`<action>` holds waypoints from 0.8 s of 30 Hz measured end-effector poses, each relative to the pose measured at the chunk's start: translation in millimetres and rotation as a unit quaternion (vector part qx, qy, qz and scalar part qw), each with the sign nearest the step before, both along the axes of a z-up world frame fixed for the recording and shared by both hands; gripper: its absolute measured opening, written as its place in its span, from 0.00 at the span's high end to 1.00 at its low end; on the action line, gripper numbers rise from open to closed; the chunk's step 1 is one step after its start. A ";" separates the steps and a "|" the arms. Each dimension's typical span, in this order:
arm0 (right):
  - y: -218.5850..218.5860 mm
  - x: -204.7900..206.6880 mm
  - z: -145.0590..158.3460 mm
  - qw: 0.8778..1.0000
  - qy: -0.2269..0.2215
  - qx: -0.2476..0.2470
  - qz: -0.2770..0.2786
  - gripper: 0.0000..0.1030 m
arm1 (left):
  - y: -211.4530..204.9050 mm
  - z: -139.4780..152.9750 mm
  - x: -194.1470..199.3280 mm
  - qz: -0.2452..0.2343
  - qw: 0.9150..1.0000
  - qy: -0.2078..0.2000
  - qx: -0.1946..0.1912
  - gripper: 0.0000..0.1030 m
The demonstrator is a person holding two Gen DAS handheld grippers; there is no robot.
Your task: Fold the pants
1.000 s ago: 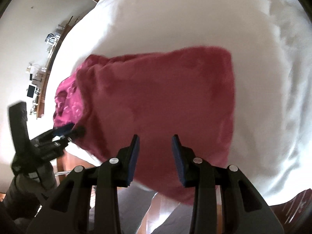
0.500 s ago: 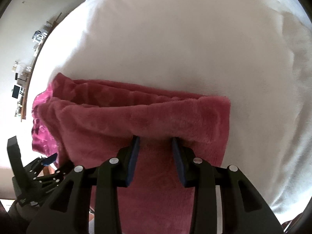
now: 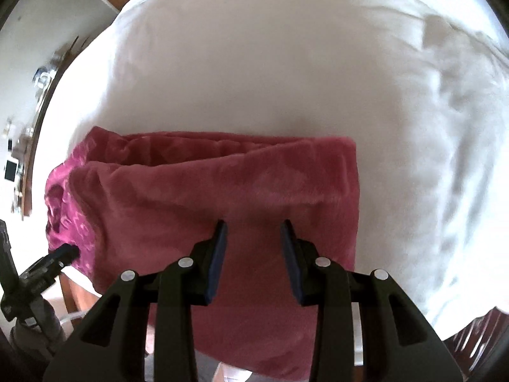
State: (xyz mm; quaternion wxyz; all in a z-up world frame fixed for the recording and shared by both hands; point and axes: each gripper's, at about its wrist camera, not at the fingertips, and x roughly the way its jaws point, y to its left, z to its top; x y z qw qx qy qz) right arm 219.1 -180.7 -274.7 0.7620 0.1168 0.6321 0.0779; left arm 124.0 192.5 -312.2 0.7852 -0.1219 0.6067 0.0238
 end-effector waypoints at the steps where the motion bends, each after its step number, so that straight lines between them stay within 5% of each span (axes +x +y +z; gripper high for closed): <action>1: 3.6 -2.9 3.6 1.000 -0.004 -0.007 -0.007 0.65 | 11.0 2.6 0.7 0.008 1.000 -0.004 0.000 0.31; 15: 102.1 -11.2 37.0 0.999 -0.040 -0.028 -0.005 0.59 | 198.0 23.6 -18.4 0.154 0.987 -0.039 0.031 0.31; 24: 174.8 -11.4 37.8 0.998 -0.034 -0.019 0.050 0.59 | 260.1 -19.3 -14.7 0.140 0.990 -0.016 0.017 0.28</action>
